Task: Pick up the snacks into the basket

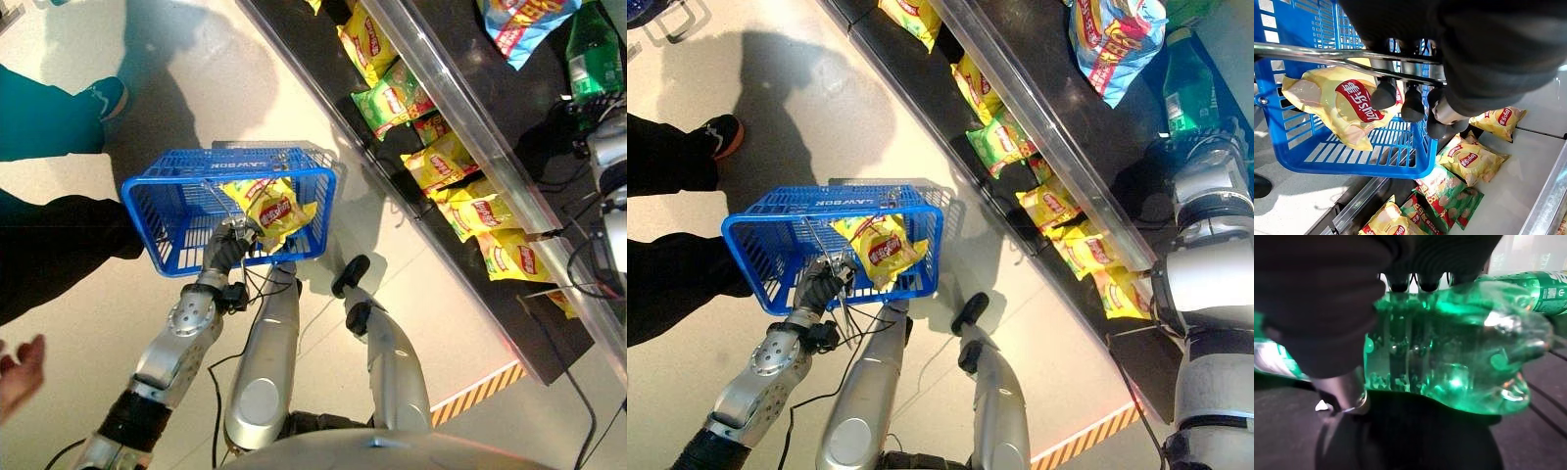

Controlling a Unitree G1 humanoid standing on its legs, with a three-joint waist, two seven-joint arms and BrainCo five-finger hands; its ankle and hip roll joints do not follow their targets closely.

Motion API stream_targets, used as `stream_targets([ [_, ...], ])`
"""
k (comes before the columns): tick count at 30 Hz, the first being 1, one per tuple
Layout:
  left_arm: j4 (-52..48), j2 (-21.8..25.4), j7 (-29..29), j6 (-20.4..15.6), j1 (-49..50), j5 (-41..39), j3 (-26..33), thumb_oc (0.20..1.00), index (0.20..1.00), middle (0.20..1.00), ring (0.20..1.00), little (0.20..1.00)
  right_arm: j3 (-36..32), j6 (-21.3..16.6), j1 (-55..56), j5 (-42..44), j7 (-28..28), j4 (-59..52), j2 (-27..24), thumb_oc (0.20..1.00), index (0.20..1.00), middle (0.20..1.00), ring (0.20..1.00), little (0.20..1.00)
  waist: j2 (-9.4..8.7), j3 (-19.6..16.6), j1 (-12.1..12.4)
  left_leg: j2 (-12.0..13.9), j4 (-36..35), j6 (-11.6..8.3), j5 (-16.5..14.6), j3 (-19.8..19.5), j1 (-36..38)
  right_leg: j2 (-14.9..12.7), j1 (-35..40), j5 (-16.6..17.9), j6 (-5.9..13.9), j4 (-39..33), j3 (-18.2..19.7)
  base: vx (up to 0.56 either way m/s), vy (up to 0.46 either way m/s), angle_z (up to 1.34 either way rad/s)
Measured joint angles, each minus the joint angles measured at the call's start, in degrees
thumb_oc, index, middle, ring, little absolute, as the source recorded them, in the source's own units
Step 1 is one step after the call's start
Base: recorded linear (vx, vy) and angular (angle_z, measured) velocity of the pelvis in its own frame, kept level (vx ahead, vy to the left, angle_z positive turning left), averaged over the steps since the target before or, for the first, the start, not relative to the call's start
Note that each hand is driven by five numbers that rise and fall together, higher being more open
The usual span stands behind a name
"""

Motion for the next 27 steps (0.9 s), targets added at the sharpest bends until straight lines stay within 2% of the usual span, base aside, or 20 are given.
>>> stream_targets([
  [6,0.0,0.0,0.0,0.0,0.0,0.0,0.0,0.200,0.200,0.200,0.200,0.200,-4.0,-0.2,1.0,1.5,-0.2,-0.6,0.0,0.200,0.200,0.200,0.200,0.200,0.17,0.0,0.0,-0.1,0.0,0.05,0.0,0.2,0.5,-0.1,0.4,0.0,0.02,0.1,0.0,-0.03,0.014,0.00],
  [13,0.8,0.1,0.0,0.1,-0.8,-0.7,-0.2,0.200,0.200,0.200,0.200,0.200,-13.9,-3.8,10.5,16.6,-2.7,-8.6,0.9,0.200,0.200,0.200,0.200,0.200,0.55,0.1,-0.2,0.1,-0.8,0.12,0.4,1.5,4.0,-0.4,3.0,-0.3,0.06,0.6,0.9,-0.03,0.013,-0.03],
  [18,0.8,0.1,-0.1,0.1,0.9,-2.7,0.0,0.200,0.200,0.200,0.200,0.200,-20.2,-8.1,19.2,27.8,-4.5,-16.0,5.6,0.200,0.200,0.200,0.200,0.200,0.66,0.1,-1.3,0.6,-3.0,0.25,0.5,3.1,9.4,-0.2,6.8,-0.2,0.06,0.0,2.5,-0.01,0.002,-0.14],
  [21,1.0,0.1,-0.5,0.1,1.5,-2.9,0.1,0.200,0.200,0.200,0.200,0.200,-21.9,-9.7,23.2,31.9,-4.8,-20.1,8.1,0.200,0.200,0.200,0.200,0.200,0.73,0.1,-2.2,0.6,-3.6,0.28,0.4,3.6,11.7,-0.1,8.3,0.0,0.15,-0.6,3.6,-0.01,0.012,-0.18],
  [22,1.0,0.1,-0.5,0.1,1.7,-3.3,0.3,0.200,0.200,0.200,0.200,0.200,-22.4,-11.0,25.1,33.5,-5.0,-21.7,9.5,0.200,0.200,0.200,0.200,0.200,0.78,0.1,-3.3,0.8,-4.3,0.31,0.5,4.2,12.8,0.0,9.2,0.1,0.20,-1.2,3.9,-0.01,-0.010,-0.16],
  [27,1.3,0.0,-1.2,0.1,2.1,-3.4,0.4,0.200,0.200,0.200,0.200,0.200,-26.3,-13.7,32.3,37.6,-5.3,-28.2,13.1,0.200,0.200,0.200,0.200,0.200,1.33,0.5,-3.6,1.1,-5.4,0.36,0.5,4.9,16.1,0.5,12.2,0.6,0.27,-2.6,4.8,0.00,-0.010,-0.10],
])
